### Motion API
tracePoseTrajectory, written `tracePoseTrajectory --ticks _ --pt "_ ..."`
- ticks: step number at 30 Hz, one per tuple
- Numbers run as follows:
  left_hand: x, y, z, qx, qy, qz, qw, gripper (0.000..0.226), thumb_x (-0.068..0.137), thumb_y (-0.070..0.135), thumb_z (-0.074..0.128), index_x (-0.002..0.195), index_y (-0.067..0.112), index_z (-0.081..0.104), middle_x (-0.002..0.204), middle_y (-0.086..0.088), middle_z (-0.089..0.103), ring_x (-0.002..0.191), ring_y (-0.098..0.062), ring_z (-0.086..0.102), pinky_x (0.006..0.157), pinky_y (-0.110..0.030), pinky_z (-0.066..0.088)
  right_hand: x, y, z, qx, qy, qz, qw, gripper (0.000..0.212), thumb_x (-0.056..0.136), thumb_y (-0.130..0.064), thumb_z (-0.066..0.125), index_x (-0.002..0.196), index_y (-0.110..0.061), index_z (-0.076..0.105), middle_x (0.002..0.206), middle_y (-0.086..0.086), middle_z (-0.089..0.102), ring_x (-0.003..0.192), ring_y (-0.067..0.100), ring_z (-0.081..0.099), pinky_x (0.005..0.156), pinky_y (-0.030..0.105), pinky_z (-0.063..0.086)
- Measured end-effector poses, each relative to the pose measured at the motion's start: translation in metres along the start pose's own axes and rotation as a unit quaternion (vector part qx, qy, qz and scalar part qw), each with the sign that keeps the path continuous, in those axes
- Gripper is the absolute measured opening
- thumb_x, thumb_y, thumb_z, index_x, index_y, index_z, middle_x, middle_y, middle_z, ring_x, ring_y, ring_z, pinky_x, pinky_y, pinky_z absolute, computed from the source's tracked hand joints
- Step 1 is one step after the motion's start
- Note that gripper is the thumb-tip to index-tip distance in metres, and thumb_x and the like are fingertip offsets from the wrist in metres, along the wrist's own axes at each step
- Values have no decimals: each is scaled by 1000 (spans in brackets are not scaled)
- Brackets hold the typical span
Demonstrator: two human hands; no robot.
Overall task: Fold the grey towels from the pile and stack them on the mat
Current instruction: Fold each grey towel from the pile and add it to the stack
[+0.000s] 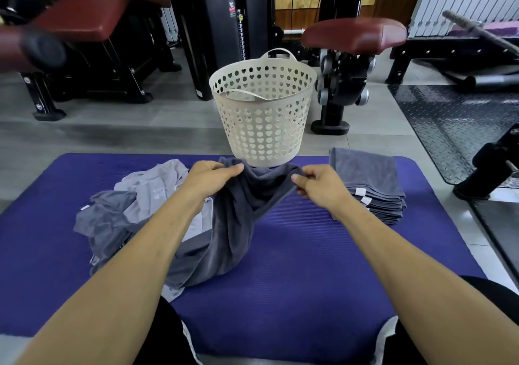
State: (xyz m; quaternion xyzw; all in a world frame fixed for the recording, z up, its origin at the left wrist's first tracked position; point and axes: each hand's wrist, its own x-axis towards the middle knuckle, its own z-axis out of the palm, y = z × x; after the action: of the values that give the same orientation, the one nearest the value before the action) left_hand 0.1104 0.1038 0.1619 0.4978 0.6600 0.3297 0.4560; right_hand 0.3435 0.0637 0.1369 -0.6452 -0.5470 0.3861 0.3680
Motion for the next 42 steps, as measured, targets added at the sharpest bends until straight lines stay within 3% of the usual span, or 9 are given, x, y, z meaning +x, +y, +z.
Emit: tracePoseTrajectory --ticks 2,6,11,14,17,20,29,35,42 --pt "2 0 3 -7 30 8 999 36 83 42 75 89 6 74 83 4 71 81 -15 65 86 -34 55 1 -3 -7 -20 18 -3 1000 22 98 -16 57 84 -3 69 63 -1 62 60 13 56 67 40 53" --pt "7 2 4 -31 113 62 991 10 85 18 73 77 22 69 80 7 68 78 -11 59 67 -19 44 -2 -21 -24 -2 85 -47 995 17 96 -20 61 88 -8 71 65 0 64 58 10 56 60 27 48" --pt "10 7 15 -27 71 30 997 35 82 19 77 115 19 64 101 -2 64 93 -19 61 87 -33 51 -9 -32 -38 129 149 -52 979 11 90 -18 71 79 -18 70 57 -8 67 52 2 58 61 19 52" --pt "4 10 24 -55 36 21 998 8 83 13 71 84 17 64 76 -7 52 74 -19 46 68 -30 36 -13 -31 -38 159 143 -23 977 16 92 -13 68 77 -18 70 56 -6 63 51 4 54 58 20 50" --pt "-8 19 25 -71 33 37 996 11 86 16 69 76 15 68 73 -3 61 70 -18 52 68 -30 40 -22 -38 -43 192 143 -6 971 12 96 -11 62 86 -16 67 62 -5 64 53 7 56 47 17 48" --pt "-21 45 12 -85 51 116 988 17 90 19 68 74 21 71 79 1 69 73 -11 58 74 -29 46 -27 -59 -59 250 179 -9 951 10 99 -11 57 92 -18 61 80 0 63 48 5 59 40 17 44" --pt "-70 197 -48 -142 74 285 945 14 94 15 63 81 19 68 84 -3 69 82 -18 64 86 -45 56 -57 -215 -110 253 207 -179 928 16 102 -12 51 91 -19 61 83 6 63 48 5 61 43 19 48" --pt "-124 281 -99 -119 129 389 904 7 95 15 62 89 14 67 86 -1 67 78 -12 60 72 -23 48 -105 -312 -150 197 252 -265 910 11 101 -11 53 102 -12 64 78 5 64 47 4 58 47 19 50" --pt "-183 367 -131 -192 161 476 843 11 95 17 62 86 23 65 84 6 67 78 -7 60 77 -23 49 -143 -402 -194 190 306 -319 877 13 100 -15 54 107 -9 64 83 7 64 44 4 58 52 24 55"
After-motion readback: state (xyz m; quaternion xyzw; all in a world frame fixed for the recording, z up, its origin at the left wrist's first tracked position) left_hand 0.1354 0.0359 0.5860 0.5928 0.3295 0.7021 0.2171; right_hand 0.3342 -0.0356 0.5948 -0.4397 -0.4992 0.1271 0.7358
